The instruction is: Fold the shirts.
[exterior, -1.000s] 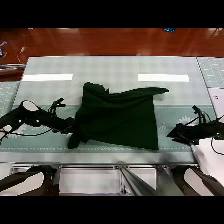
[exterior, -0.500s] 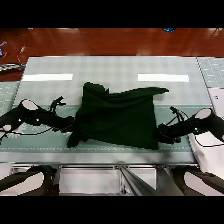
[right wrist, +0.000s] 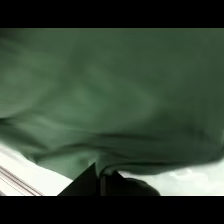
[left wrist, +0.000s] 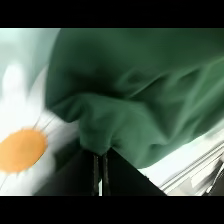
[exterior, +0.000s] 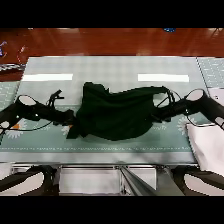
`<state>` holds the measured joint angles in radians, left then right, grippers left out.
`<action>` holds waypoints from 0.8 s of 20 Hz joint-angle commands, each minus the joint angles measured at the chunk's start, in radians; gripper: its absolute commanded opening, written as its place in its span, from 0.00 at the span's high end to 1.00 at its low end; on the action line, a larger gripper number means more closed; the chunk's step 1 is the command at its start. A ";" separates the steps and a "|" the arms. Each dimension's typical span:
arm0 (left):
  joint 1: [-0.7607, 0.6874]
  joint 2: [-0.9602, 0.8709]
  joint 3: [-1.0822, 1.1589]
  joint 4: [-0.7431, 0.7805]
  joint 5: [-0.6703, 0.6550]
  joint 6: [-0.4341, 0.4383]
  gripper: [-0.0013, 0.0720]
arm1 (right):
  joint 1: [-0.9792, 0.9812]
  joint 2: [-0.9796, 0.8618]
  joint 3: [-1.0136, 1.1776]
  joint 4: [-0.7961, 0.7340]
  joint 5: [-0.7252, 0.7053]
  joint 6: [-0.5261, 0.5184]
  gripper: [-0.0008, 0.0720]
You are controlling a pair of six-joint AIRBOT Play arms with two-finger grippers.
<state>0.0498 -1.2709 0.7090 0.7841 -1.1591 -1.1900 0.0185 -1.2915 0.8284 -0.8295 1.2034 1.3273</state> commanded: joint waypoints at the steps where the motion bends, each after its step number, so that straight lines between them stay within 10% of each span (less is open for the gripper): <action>1: 0.016 0.037 0.192 -0.066 -0.047 0.000 0.96 | -0.006 0.046 0.249 -0.023 0.078 0.019 0.96; 7: 0.063 0.114 0.843 -0.153 -0.173 -0.053 0.96 | -0.017 0.143 0.848 -0.150 0.137 0.103 0.96; 12: 0.062 0.119 1.409 0.092 -0.333 -0.198 0.96 | -0.016 0.261 1.135 -0.180 0.150 0.117 0.96; 16: 0.062 0.237 1.470 0.144 -0.277 -0.218 0.96 | -0.017 0.389 1.157 -0.236 0.150 0.117 0.96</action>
<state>0.1104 -1.1000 2.0846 0.8577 -1.4471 -1.3716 0.0021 -0.9859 1.9335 -1.0195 1.3514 1.4387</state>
